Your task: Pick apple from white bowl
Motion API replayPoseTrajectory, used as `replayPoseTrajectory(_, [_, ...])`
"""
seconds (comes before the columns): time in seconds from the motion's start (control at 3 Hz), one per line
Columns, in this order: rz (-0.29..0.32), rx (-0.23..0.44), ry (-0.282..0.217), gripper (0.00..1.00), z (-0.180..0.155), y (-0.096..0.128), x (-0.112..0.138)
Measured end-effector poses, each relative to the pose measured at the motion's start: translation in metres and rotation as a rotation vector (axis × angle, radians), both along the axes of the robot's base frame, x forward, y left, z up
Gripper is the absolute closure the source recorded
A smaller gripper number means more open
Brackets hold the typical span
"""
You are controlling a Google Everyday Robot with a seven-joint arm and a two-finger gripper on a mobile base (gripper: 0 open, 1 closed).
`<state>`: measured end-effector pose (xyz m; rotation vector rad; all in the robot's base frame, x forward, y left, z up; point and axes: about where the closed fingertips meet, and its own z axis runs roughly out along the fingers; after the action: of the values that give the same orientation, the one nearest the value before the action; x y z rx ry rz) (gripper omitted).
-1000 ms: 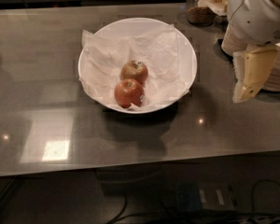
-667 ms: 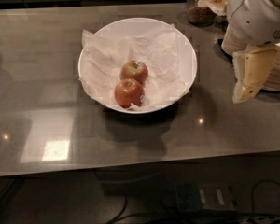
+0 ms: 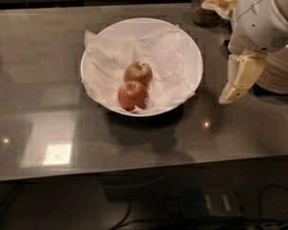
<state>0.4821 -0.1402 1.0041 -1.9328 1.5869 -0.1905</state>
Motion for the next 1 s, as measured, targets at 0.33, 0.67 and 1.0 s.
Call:
replayPoseTrajectory(0.33, [0.007,0.183,0.066,0.00,-0.0115,0.0081,0.0096])
replayPoseTrajectory(0.67, [-0.004,0.313,0.133,0.00,-0.0176,0.0101,0.0135])
replayPoseTrajectory(1.0, [-0.014,0.409,0.202,0.00,-0.0209,0.0131,0.0156])
